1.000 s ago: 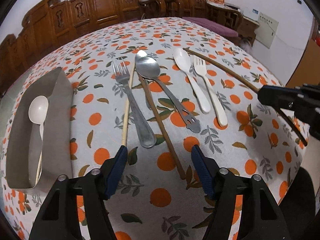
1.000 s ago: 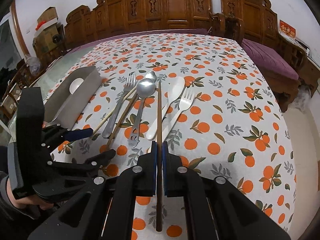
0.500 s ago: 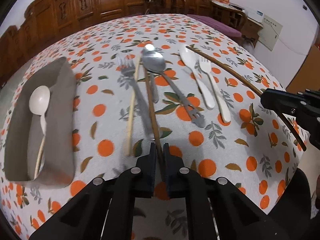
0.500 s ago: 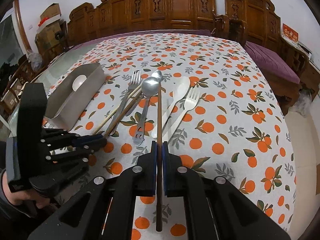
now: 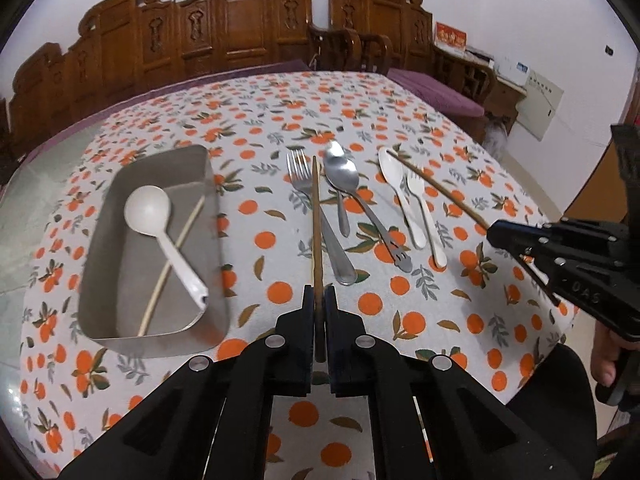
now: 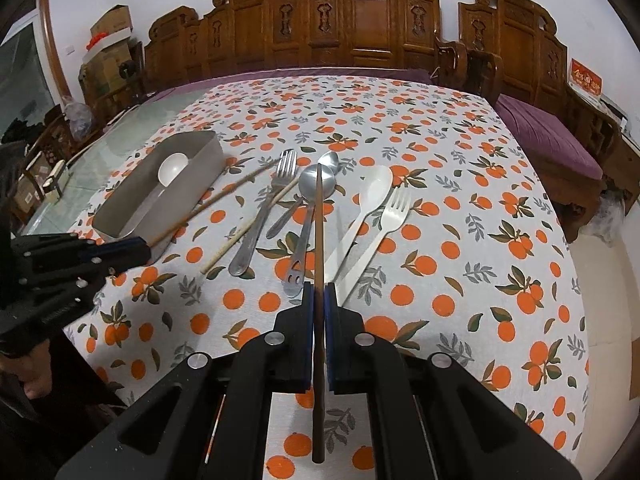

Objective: Organize utensils
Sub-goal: 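Carry both held chopsticks over the silver tray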

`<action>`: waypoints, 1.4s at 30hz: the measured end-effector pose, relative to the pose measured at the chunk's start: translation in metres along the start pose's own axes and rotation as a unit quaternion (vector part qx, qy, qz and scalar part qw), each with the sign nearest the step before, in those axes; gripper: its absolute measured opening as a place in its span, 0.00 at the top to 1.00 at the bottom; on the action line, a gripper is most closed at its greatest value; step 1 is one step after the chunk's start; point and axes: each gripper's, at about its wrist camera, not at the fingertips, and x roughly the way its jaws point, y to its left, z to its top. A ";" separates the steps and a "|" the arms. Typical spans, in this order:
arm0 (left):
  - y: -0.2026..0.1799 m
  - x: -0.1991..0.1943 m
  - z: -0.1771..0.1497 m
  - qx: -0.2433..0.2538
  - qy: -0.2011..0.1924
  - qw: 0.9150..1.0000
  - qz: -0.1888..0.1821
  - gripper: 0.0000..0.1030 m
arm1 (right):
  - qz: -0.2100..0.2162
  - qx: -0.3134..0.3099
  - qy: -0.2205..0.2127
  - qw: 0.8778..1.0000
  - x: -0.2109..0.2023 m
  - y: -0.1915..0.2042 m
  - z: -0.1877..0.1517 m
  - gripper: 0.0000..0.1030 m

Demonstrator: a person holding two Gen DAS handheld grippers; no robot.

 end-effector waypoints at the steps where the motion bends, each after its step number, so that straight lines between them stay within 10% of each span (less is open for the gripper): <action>1: 0.001 -0.003 0.001 -0.001 -0.003 1.000 0.000 0.96 | 0.001 0.000 -0.001 1.000 -0.001 0.001 0.000 0.94; 21: 0.041 -0.067 0.001 0.010 -0.035 0.999 0.030 0.96 | 0.025 -0.046 -0.034 0.998 -0.030 0.041 0.014 0.94; 42: 0.128 -0.021 0.001 -0.031 0.022 0.999 0.037 0.96 | 0.024 -0.062 -0.006 0.998 0.003 0.067 0.023 0.94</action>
